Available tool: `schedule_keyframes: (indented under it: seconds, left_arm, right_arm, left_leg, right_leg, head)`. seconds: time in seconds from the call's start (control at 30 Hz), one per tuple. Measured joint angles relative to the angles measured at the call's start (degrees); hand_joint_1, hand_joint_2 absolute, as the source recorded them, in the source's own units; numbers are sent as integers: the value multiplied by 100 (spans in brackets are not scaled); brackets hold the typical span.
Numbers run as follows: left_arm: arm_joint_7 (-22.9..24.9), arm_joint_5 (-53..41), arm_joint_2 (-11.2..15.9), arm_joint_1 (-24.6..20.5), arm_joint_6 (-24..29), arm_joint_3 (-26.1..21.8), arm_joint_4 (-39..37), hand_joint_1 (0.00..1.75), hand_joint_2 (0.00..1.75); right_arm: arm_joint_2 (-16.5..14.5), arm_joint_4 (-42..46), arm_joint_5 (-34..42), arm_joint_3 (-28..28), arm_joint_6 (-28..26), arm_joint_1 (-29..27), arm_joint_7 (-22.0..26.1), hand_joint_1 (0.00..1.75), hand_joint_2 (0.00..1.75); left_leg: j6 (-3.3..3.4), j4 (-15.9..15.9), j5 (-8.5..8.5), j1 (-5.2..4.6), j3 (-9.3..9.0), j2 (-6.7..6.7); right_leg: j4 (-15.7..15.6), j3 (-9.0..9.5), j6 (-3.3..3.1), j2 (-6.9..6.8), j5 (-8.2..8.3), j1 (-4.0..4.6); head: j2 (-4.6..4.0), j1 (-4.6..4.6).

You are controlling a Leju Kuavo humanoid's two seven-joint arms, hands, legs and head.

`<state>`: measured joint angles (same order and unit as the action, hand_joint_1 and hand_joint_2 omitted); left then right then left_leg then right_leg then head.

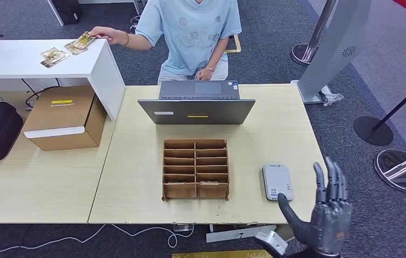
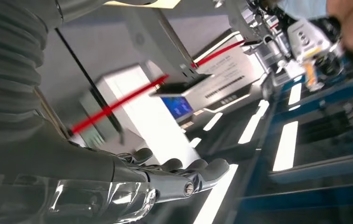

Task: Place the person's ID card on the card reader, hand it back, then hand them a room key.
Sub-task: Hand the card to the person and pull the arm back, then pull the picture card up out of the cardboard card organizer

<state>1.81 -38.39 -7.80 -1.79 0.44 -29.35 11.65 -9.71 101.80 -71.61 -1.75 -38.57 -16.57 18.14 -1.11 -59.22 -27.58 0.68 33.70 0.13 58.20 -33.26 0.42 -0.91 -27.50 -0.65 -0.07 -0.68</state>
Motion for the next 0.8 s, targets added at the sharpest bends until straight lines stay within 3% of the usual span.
schedule_keyframes:
  seconds: [0.07, 0.17, 0.27, 0.33, 0.4, 0.47, 0.57, 0.8]
  left_arm:
    - [0, -55, -1, -2, 0, 0, 0, 0, 175]
    - [0, -126, -1, -3, -4, 0, 0, 0, 175]
    - [0, -168, -3, -3, -7, 0, 0, 0, 175]
    - [0, -174, -5, 0, -9, -1, 0, 0, 175]
    - [-1, -177, -5, 4, -15, -4, 0, 0, 175]
    - [-2, -182, -5, 5, -23, -8, 0, 0, 175]
    - [-2, -185, -5, 23, -39, -25, 0, 0, 175]
    - [-2, -214, -7, 36, -56, -91, 0, 0, 175]
  right_arm:
    - [-117, -133, -1038, 95, -6, 56, -404, 0, 175]
    - [-77, -402, -1724, 386, -8, 157, -1371, 0, 175]
    - [371, -833, -1833, 1000, 102, 387, -3041, 0, 175]
    - [806, -1096, -1842, 1659, 459, 613, -4400, 0, 175]
    - [1185, -1284, -1847, 2413, 918, 827, -5381, 0, 175]
    - [1424, -1427, -1848, 3016, 1192, 952, -5688, 0, 175]
    - [1611, -1568, -1848, 3497, 1483, 1041, -5674, 0, 175]
    - [1683, -1779, -1846, 3759, 2009, 1133, -5463, 0, 175]
  left_leg:
    - [-1, 0, 1, 0, 0, -1]
    - [-2, 0, 1, 0, 1, 0]
    - [-1, -1, 1, -2, 3, 1]
    - [-1, -1, 1, -4, 3, 3]
    - [0, -2, 1, -5, 2, 5]
    - [0, -3, 1, -5, 1, 2]
    - [-1, -2, 1, -2, 1, 0]
    - [-1, -2, 1, 0, 1, 3]
  right_leg:
    - [0, 1, 0, -1, 0, 0]
    - [1, 2, 0, -1, 0, -1]
    - [-1, 3, 3, 1, 2, -3]
    - [-2, 2, 6, 3, 4, -5]
    - [-4, 1, 10, 7, 7, -6]
    - [-5, 0, 11, 3, 7, -6]
    - [-4, 0, 9, 2, 6, -5]
    - [-2, -1, 6, 5, 3, -2]
  head:
    - [0, 0]
    - [0, -1]
    - [0, -1]
    - [0, -4]
    - [0, -3]
    - [0, 0]
    - [0, 0]
    - [0, -1]
